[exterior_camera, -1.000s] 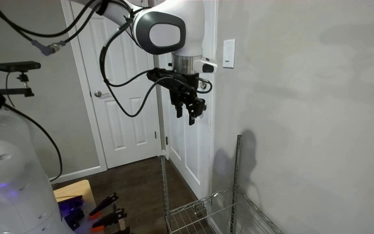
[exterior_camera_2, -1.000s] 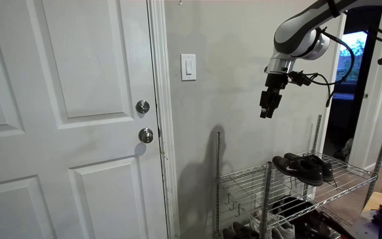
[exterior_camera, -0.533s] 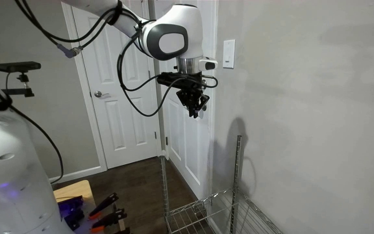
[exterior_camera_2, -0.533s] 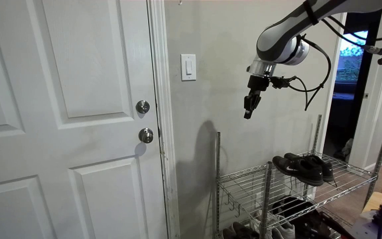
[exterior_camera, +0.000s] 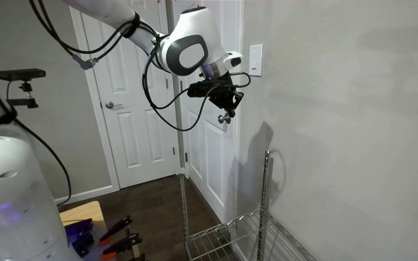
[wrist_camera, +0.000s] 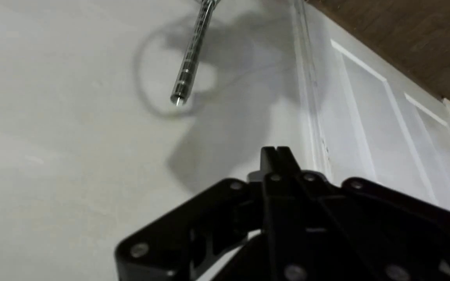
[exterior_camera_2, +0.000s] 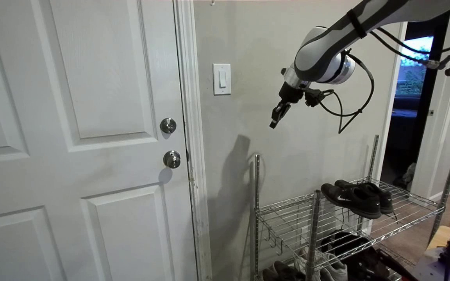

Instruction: Flip the switch on the wall

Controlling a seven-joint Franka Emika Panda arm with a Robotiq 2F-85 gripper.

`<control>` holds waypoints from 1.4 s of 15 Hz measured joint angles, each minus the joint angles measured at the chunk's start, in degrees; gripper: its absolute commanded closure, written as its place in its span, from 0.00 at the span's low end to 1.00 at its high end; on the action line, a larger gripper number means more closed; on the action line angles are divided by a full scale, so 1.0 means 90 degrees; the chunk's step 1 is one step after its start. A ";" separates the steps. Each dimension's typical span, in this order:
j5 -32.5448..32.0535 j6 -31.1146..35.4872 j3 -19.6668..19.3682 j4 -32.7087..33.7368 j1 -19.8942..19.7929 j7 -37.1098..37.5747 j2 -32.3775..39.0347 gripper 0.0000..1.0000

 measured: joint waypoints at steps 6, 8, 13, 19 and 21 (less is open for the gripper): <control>-0.0105 0.1346 0.0131 0.0007 0.0129 0.0000 0.0063 0.97; -0.0134 0.1747 0.0169 0.0026 0.0163 0.0000 0.0108 0.97; -0.0410 0.2722 0.0353 0.0148 0.0165 0.0000 0.0369 0.98; -0.0450 0.2854 0.0392 0.0199 0.0165 0.0000 0.0482 0.98; -0.0451 0.2854 0.0391 0.0204 0.0164 0.0000 0.0482 0.98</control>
